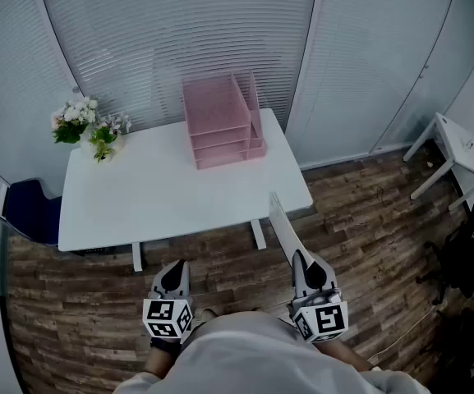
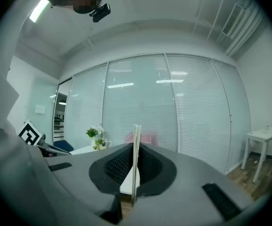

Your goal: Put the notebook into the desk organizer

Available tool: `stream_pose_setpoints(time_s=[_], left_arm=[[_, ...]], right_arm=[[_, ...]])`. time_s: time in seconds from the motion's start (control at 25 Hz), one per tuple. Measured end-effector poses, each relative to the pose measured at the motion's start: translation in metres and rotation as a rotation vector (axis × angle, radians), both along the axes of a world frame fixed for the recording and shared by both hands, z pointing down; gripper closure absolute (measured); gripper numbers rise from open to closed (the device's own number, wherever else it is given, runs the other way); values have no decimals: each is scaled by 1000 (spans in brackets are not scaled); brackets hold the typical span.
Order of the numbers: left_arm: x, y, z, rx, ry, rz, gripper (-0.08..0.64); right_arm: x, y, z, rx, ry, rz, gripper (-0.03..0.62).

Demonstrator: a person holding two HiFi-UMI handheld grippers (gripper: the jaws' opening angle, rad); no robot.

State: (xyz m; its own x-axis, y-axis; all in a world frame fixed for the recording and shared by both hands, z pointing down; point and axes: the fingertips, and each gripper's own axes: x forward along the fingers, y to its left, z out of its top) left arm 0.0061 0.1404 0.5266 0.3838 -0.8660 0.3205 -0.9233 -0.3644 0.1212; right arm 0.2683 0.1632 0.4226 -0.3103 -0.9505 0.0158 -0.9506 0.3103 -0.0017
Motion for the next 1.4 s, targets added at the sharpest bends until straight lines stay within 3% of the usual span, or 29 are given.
stream_pose_setpoints(time_s=[0.68, 0.96, 1.12, 1.4], left_arm=[[36, 20, 7, -19, -3, -37, 551], [31, 33, 41, -90, 20, -70, 551], [7, 4, 53, -98, 48, -73, 551], [-37, -81, 62, -118, 88, 25, 551]], right_arm=[[37, 2, 4, 11, -20, -30, 574], [32, -19, 15, -1, -5, -55, 574], [10, -47, 15, 6, 12, -44, 574], [-41, -119, 11, -13, 60, 52, 574]])
